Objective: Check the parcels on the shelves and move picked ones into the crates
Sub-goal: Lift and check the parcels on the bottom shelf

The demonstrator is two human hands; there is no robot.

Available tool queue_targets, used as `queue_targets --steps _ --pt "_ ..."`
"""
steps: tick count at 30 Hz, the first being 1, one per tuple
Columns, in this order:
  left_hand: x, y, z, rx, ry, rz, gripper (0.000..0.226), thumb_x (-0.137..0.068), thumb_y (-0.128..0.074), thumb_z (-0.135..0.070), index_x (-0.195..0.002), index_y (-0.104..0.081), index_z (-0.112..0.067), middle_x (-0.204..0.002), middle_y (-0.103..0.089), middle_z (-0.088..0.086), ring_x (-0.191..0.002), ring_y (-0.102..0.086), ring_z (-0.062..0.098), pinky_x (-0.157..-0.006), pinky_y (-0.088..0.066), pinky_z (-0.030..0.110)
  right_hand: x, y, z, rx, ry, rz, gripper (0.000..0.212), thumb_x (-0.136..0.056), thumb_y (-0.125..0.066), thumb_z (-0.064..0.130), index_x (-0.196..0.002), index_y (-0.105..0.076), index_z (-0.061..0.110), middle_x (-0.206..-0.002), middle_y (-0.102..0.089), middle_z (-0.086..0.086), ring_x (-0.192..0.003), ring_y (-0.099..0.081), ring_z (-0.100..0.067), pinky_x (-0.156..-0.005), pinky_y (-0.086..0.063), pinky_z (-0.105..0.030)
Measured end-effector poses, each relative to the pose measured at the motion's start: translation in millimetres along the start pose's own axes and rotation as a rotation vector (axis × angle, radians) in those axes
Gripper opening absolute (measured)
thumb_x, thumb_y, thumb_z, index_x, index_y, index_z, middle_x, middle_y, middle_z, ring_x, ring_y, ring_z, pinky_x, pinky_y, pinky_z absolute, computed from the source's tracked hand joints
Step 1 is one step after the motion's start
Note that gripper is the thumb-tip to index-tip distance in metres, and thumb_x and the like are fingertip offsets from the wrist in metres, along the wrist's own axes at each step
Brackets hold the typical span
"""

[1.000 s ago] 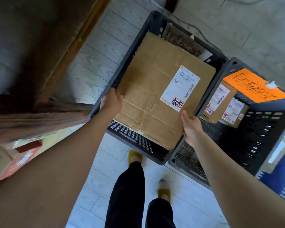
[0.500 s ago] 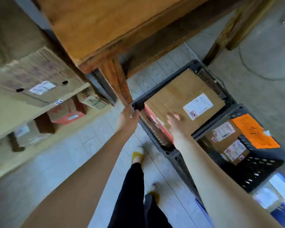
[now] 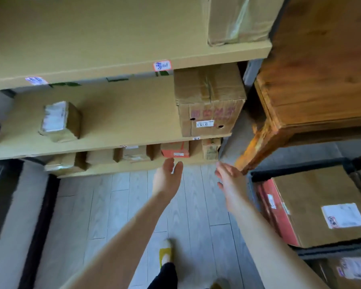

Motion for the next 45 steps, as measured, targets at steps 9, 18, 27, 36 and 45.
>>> queue_targets --steps 9,18,27,36,45 --pt "-84.3 46.1 -23.9 0.062 -0.117 0.021 0.025 -0.093 -0.048 -0.032 -0.109 -0.057 -0.015 -0.099 -0.056 0.007 -0.096 -0.052 0.027 -0.072 -0.032 0.023 -34.0 -21.3 70.5 -0.088 0.123 -0.368 0.042 -0.085 -0.062 0.036 -0.109 -0.057 0.002 -0.076 -0.051 0.005 -0.077 -0.049 -0.015 -0.079 -0.039 -0.031" --pt "-146.9 13.4 -82.2 0.245 -0.131 0.081 0.058 -0.092 -0.046 -0.046 -0.133 -0.041 -0.005 -0.132 -0.051 0.011 -0.123 -0.047 0.025 -0.081 -0.029 0.020 -92.7 -6.5 144.9 -0.042 0.181 -0.418 0.063 -0.081 -0.062 0.048 -0.130 -0.043 0.015 -0.130 -0.049 -0.003 -0.112 -0.047 -0.020 -0.085 -0.033 -0.030" --pt "-151.2 25.4 -72.5 0.346 -0.166 0.026 0.036 -0.094 -0.042 -0.038 -0.114 -0.053 -0.010 -0.093 -0.058 -0.003 -0.082 -0.052 0.014 -0.063 -0.039 0.015 -96.5 -31.6 129.8 -0.090 0.185 -0.340 0.029 -0.078 -0.066 0.047 -0.089 -0.045 0.030 -0.086 -0.049 0.017 -0.090 -0.048 -0.010 -0.076 -0.035 -0.023" --pt "-96.5 87.6 29.7 0.437 -0.014 -0.129 0.041 -0.093 -0.048 -0.034 -0.127 -0.047 -0.011 -0.092 -0.055 -0.012 -0.084 -0.050 0.002 -0.060 -0.033 -0.006 -37.2 -78.8 71.7 -0.004 0.149 -0.286 0.034 -0.077 -0.067 0.048 -0.091 -0.053 0.020 -0.082 -0.054 0.016 -0.074 -0.049 0.004 -0.058 -0.034 -0.017" --pt "-55.1 141.5 62.0 0.424 0.007 -0.285 0.021 -0.089 -0.052 -0.042 -0.100 -0.050 -0.025 -0.089 -0.059 -0.011 -0.079 -0.054 -0.006 -0.061 -0.037 -0.001 -5.0 -103.3 36.7 0.095 0.129 -0.149 0.021 -0.083 -0.059 0.049 -0.081 -0.051 0.030 -0.087 -0.053 0.014 -0.085 -0.051 -0.004 -0.072 -0.039 -0.023"
Point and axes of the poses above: each hand's wrist, its own x-axis away from the middle knuckle, its own y-axis out of the back of the hand, z = x × y, the point moved 10 cm from there along -x, towards the middle knuckle
